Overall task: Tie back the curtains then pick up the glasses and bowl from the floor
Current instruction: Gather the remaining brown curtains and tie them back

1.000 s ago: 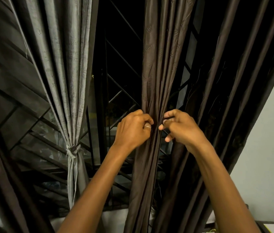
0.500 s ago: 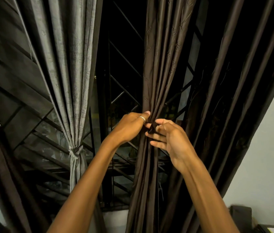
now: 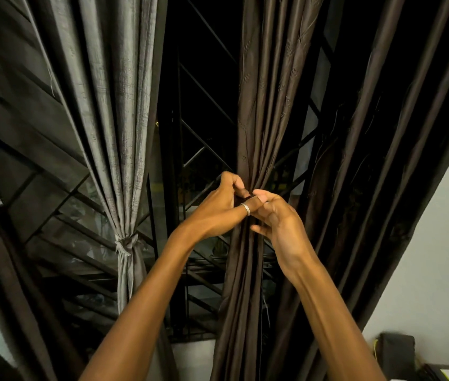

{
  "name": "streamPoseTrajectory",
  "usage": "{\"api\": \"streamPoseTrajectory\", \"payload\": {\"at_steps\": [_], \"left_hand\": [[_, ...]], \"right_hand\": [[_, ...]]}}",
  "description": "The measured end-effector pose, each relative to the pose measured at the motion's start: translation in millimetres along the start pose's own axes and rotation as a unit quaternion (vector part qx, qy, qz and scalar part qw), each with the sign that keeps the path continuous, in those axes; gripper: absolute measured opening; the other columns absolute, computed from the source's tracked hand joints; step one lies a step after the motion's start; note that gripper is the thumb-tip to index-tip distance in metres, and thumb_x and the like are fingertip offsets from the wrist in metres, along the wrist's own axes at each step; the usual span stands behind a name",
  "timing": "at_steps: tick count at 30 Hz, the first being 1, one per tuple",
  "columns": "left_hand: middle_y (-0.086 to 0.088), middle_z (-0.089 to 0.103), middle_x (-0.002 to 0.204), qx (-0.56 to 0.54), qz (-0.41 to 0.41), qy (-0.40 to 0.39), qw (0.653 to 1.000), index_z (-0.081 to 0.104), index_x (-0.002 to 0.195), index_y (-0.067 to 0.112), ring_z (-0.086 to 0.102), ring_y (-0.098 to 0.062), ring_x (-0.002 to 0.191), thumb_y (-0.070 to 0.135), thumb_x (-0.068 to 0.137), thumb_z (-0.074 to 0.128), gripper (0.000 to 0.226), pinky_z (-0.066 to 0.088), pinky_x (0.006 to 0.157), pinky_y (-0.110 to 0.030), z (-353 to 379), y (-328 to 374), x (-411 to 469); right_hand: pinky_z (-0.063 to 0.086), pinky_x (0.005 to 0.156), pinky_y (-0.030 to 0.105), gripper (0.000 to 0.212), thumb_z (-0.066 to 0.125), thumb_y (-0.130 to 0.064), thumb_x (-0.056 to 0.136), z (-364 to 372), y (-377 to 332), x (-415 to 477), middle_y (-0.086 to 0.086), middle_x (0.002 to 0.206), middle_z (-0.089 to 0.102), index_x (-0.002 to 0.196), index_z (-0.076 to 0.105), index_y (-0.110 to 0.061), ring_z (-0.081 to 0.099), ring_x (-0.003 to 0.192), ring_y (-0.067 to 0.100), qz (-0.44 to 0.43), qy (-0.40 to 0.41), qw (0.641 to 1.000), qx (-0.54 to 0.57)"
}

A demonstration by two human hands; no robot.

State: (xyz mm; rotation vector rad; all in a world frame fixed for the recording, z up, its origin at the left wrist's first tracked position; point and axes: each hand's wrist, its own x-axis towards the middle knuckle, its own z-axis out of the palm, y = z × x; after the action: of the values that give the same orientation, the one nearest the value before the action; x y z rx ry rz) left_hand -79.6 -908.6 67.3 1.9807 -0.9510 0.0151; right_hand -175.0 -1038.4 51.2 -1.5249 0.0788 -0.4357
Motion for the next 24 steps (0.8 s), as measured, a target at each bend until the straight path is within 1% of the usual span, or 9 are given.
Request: {"api": "streamPoseTrajectory", "payload": {"at_steps": [2, 5, 8, 12, 14, 16, 18, 21, 24], "left_hand": [[0.004, 0.058, 0.096, 0.036, 0.011, 0.004, 0.999, 0.042, 0.104, 0.033, 0.053, -0.01, 0.084, 0.07, 0.086, 0.047, 0.042, 0.043, 0.068, -0.029, 3.7, -0.9, -0.5], [0.003, 0.059, 0.088, 0.042, 0.028, 0.008, 0.999, 0.049, 0.095, 0.034, 0.051, -0.014, 0.086, 0.054, 0.098, 0.044, 0.021, 0.045, 0.071, -0.033, 7.5, -2.7, 2.0], [0.002, 0.061, 0.081, 0.001, 0.012, 0.023, 1.0, 0.053, 0.092, 0.032, 0.054, -0.011, 0.076, 0.044, 0.102, 0.045, 0.018, 0.043, 0.067, -0.033, 5.5, -3.1, 5.3], [-0.014, 0.066, 0.095, -0.032, -0.027, 0.047, 0.998, 0.058, 0.093, 0.024, 0.059, -0.018, 0.081, 0.04, 0.101, 0.049, 0.02, 0.049, 0.08, -0.045, 2.0, -4.0, 12.1], [-0.008, 0.067, 0.094, -0.056, -0.046, 0.044, 0.996, 0.06, 0.09, 0.024, 0.061, -0.017, 0.087, 0.039, 0.099, 0.052, 0.02, 0.05, 0.085, -0.044, 0.1, -2.2, 15.0], [0.003, 0.066, 0.087, -0.075, -0.061, 0.042, 0.994, 0.061, 0.083, 0.028, 0.061, -0.013, 0.086, 0.04, 0.097, 0.055, 0.019, 0.048, 0.084, -0.04, -1.8, -1.5, 17.6], [0.009, 0.062, 0.078, -0.077, -0.071, 0.041, 0.994, 0.061, 0.077, 0.031, 0.059, -0.01, 0.079, 0.041, 0.096, 0.056, 0.021, 0.047, 0.079, -0.037, -3.0, 0.4, 19.4], [0.005, 0.061, 0.076, -0.085, -0.08, 0.042, 0.992, 0.061, 0.077, 0.027, 0.057, -0.012, 0.076, 0.039, 0.095, 0.057, 0.022, 0.048, 0.079, -0.04, -3.4, 2.3, 21.0], [0.003, 0.058, 0.075, -0.096, -0.079, 0.036, 0.992, 0.06, 0.079, 0.023, 0.055, -0.014, 0.074, 0.037, 0.095, 0.058, 0.021, 0.046, 0.075, -0.039, -3.9, 2.1, 21.8]], "right_hand": [[0.05, 0.1, 0.038, 0.037, 0.035, -0.023, 0.105, -2.3, 0.6, 0.5, -0.008, 0.126, 0.072, 0.129, 0.063, -0.027, 0.065, 0.117, 0.004, -0.005, -0.003, 1.0, -0.002], [0.049, 0.103, 0.04, 0.039, 0.037, -0.018, 0.103, -4.0, 2.7, 3.4, -0.007, 0.129, 0.069, 0.134, 0.059, -0.025, 0.063, 0.121, 0.005, -0.007, -0.013, 1.0, -0.009], [0.049, 0.104, 0.038, 0.037, 0.042, -0.02, 0.102, -1.6, 7.2, 3.7, -0.006, 0.133, 0.067, 0.136, 0.054, -0.03, 0.061, 0.124, 0.004, -0.022, -0.022, 1.0, 0.006], [0.05, 0.106, 0.03, 0.029, 0.062, -0.02, 0.099, 7.7, 24.8, -0.4, -0.007, 0.133, 0.064, 0.122, 0.051, -0.034, 0.061, 0.12, -0.004, -0.061, 0.033, 0.997, -0.016], [0.049, 0.102, 0.023, 0.035, 0.073, -0.039, 0.091, 12.5, 34.2, -2.6, -0.018, 0.126, 0.062, 0.12, 0.054, -0.033, 0.057, 0.115, -0.012, -0.081, 0.037, 0.988, -0.125], [0.046, 0.093, 0.015, 0.057, 0.073, -0.065, 0.078, 19.8, 38.4, -5.9, -0.024, 0.123, 0.059, 0.123, 0.055, -0.035, 0.055, 0.113, -0.012, -0.089, 0.03, 0.969, -0.229], [0.045, 0.088, 0.011, 0.068, 0.072, -0.072, 0.072, 26.1, 39.4, -6.5, -0.024, 0.122, 0.06, 0.125, 0.053, -0.034, 0.056, 0.113, -0.009, -0.1, 0.046, 0.957, -0.268], [0.052, 0.082, 0.014, 0.062, 0.07, -0.066, 0.075, 32.4, 38.6, -6.5, -0.021, 0.112, 0.066, 0.123, 0.055, -0.031, 0.063, 0.104, -0.007, -0.128, 0.085, 0.95, -0.273], [0.055, 0.07, 0.012, 0.031, 0.071, -0.042, 0.091, 35.1, 36.7, -6.9, -0.023, 0.094, 0.065, 0.116, 0.06, -0.028, 0.067, 0.084, -0.007, -0.183, 0.125, 0.935, -0.277]]}}
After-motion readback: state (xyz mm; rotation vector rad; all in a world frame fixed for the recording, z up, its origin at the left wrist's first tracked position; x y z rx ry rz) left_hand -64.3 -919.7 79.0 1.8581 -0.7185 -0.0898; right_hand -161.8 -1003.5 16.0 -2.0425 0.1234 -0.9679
